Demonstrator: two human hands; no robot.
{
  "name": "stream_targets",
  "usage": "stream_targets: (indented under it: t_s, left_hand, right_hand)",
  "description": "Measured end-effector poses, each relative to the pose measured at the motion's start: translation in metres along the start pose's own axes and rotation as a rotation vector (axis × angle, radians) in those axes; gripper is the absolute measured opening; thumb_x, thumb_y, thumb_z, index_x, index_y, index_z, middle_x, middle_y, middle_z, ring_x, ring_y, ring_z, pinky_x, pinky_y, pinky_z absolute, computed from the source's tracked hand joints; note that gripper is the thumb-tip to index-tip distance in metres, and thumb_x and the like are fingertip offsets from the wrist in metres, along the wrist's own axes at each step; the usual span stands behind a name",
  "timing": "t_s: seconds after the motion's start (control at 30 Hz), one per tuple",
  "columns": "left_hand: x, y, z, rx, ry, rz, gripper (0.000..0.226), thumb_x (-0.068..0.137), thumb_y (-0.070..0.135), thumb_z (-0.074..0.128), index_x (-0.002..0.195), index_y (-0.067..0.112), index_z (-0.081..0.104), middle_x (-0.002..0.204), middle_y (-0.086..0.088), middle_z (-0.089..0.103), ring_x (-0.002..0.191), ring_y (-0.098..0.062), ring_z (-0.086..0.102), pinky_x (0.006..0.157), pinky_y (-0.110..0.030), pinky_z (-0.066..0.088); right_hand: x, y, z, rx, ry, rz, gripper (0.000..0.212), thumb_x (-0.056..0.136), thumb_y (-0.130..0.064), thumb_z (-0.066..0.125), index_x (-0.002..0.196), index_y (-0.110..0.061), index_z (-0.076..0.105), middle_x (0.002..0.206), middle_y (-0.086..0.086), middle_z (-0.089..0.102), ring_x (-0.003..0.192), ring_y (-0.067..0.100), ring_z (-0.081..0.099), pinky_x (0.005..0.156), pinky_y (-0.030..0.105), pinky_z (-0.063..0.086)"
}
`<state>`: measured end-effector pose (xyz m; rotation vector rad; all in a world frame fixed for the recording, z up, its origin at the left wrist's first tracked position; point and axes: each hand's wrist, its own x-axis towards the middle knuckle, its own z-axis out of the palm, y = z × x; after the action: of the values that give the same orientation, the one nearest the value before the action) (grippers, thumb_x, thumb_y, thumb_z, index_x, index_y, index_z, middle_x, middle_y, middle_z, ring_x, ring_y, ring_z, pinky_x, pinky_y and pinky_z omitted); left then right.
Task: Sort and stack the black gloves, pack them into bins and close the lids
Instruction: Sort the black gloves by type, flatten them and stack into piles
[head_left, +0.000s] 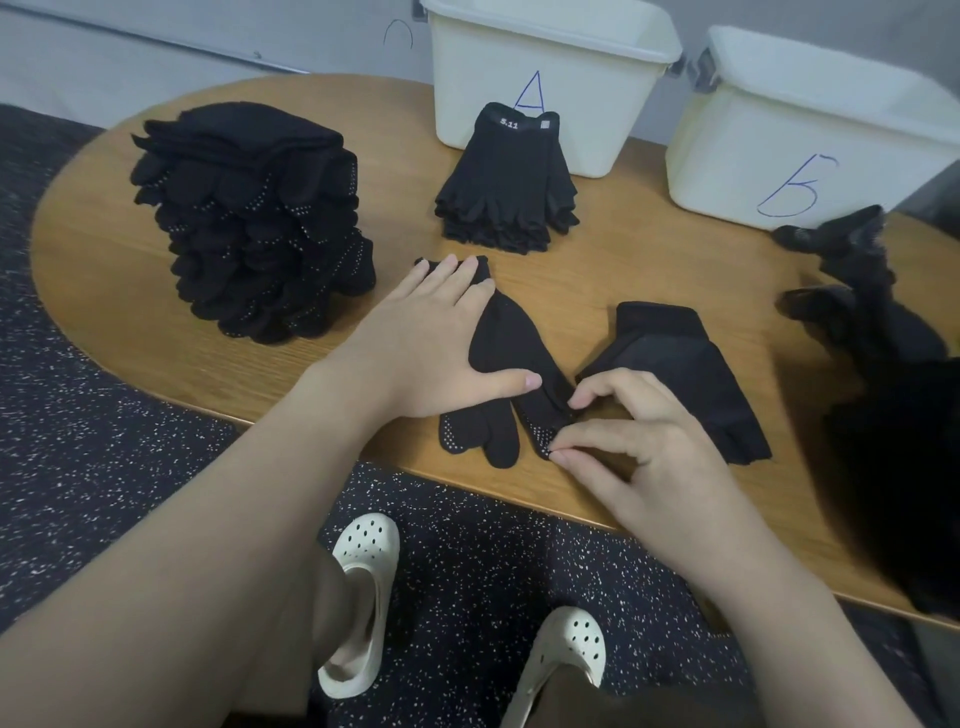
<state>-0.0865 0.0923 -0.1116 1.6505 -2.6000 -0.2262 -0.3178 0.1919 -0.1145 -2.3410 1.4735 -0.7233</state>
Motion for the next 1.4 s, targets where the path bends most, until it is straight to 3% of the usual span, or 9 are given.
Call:
stream_targets:
  t_s: [0.2, 0.33, 0.43, 0.57, 0.63, 0.73, 1.0, 1.23, 1.4]
  left_hand:
    - [0.001, 0.005, 0.004, 0.008, -0.053, -0.009, 0.138, 0.062, 0.105, 0.014, 0.165, 0.015, -0.004, 0.172, -0.008, -0.013, 0.158, -0.023, -0.015, 0.129, -0.044, -0.004]
    - [-0.001, 0.005, 0.006, 0.013, -0.028, -0.005, 0.136, 0.064, 0.104, 0.012, 0.165, 0.014, -0.004, 0.172, -0.009, -0.013, 0.158, -0.024, -0.015, 0.129, -0.044, -0.005]
    - [-0.003, 0.009, 0.008, -0.072, 0.024, -0.029, 0.113, 0.083, 0.091, 0.011, 0.165, 0.014, 0.003, 0.173, -0.008, -0.007, 0.159, -0.021, -0.01, 0.129, -0.04, -0.005]
    - [-0.008, 0.001, 0.0, -0.29, 0.156, -0.065, 0.063, 0.11, 0.048, 0.026, 0.162, 0.012, 0.028, 0.171, -0.009, 0.018, 0.158, -0.021, 0.012, 0.126, -0.033, 0.008]
    - [-0.011, -0.007, -0.002, -0.227, 0.206, -0.059, 0.053, 0.112, 0.038, 0.029, 0.158, 0.013, 0.039, 0.168, -0.009, 0.029, 0.154, -0.024, 0.023, 0.123, -0.038, 0.018]
    - [-0.012, -0.014, 0.004, -0.134, 0.184, -0.029, 0.051, 0.111, 0.034, 0.031, 0.158, 0.016, 0.037, 0.168, -0.009, 0.028, 0.153, -0.025, 0.022, 0.123, -0.043, 0.016]
    - [-0.009, -0.018, 0.008, -0.223, 0.154, -0.056, 0.052, 0.112, 0.031, 0.033, 0.162, 0.018, 0.03, 0.171, -0.007, 0.019, 0.158, -0.026, 0.011, 0.129, -0.04, 0.005]
    - [-0.008, -0.018, 0.007, -0.256, 0.149, -0.066, 0.052, 0.112, 0.031, 0.032, 0.162, 0.019, 0.028, 0.171, -0.005, 0.016, 0.159, -0.024, 0.008, 0.129, -0.037, 0.0]
    - [-0.008, -0.02, 0.007, -0.26, 0.153, -0.056, 0.052, 0.112, 0.03, 0.034, 0.162, 0.018, 0.03, 0.171, -0.006, 0.018, 0.158, -0.025, 0.01, 0.129, -0.038, 0.002]
  right_hand:
    - [-0.005, 0.0, 0.0, -0.035, -0.003, -0.025, 0.014, 0.092, -0.035, 0.07, 0.1, -0.028, 0.079, 0.118, -0.015, 0.066, 0.121, 0.007, 0.059, 0.107, 0.042, 0.043]
    - [-0.001, -0.009, 0.0, -0.023, 0.111, -0.025, 0.017, 0.095, -0.034, 0.067, 0.099, -0.021, 0.077, 0.111, -0.014, 0.068, 0.111, 0.006, 0.062, 0.103, 0.037, 0.045]
    - [0.006, -0.019, 0.004, -0.019, 0.131, -0.002, 0.02, 0.098, -0.03, 0.064, 0.112, -0.018, 0.071, 0.119, -0.012, 0.065, 0.112, 0.009, 0.061, 0.102, 0.036, 0.048]
    - [0.013, -0.03, 0.012, -0.042, 0.053, 0.03, 0.036, 0.101, -0.042, 0.057, 0.129, -0.023, 0.068, 0.137, -0.013, 0.06, 0.125, 0.008, 0.054, 0.11, 0.028, 0.039]
    - [0.017, -0.037, 0.017, -0.061, 0.018, 0.023, 0.044, 0.101, -0.049, 0.05, 0.132, -0.023, 0.067, 0.143, -0.011, 0.058, 0.131, 0.007, 0.049, 0.111, 0.025, 0.033]
    - [0.022, -0.049, 0.028, -0.11, -0.011, -0.012, 0.051, 0.102, -0.051, 0.044, 0.136, -0.019, 0.065, 0.145, -0.006, 0.058, 0.137, 0.01, 0.047, 0.116, 0.025, 0.028]
    - [0.018, -0.043, 0.025, -0.136, 0.084, -0.076, 0.022, 0.095, -0.034, 0.068, 0.108, -0.018, 0.078, 0.114, -0.007, 0.074, 0.111, 0.01, 0.067, 0.102, 0.03, 0.05]
    - [-0.002, -0.036, 0.016, -0.092, 0.201, -0.055, 0.025, 0.096, -0.031, 0.063, 0.095, -0.016, 0.082, 0.1, -0.008, 0.078, 0.1, 0.006, 0.073, 0.091, 0.036, 0.06]
    - [0.0, -0.032, 0.015, -0.085, 0.314, -0.071, 0.029, 0.098, -0.025, 0.064, 0.074, -0.012, 0.073, 0.072, -0.003, 0.069, 0.066, 0.019, 0.066, 0.064, 0.038, 0.052]
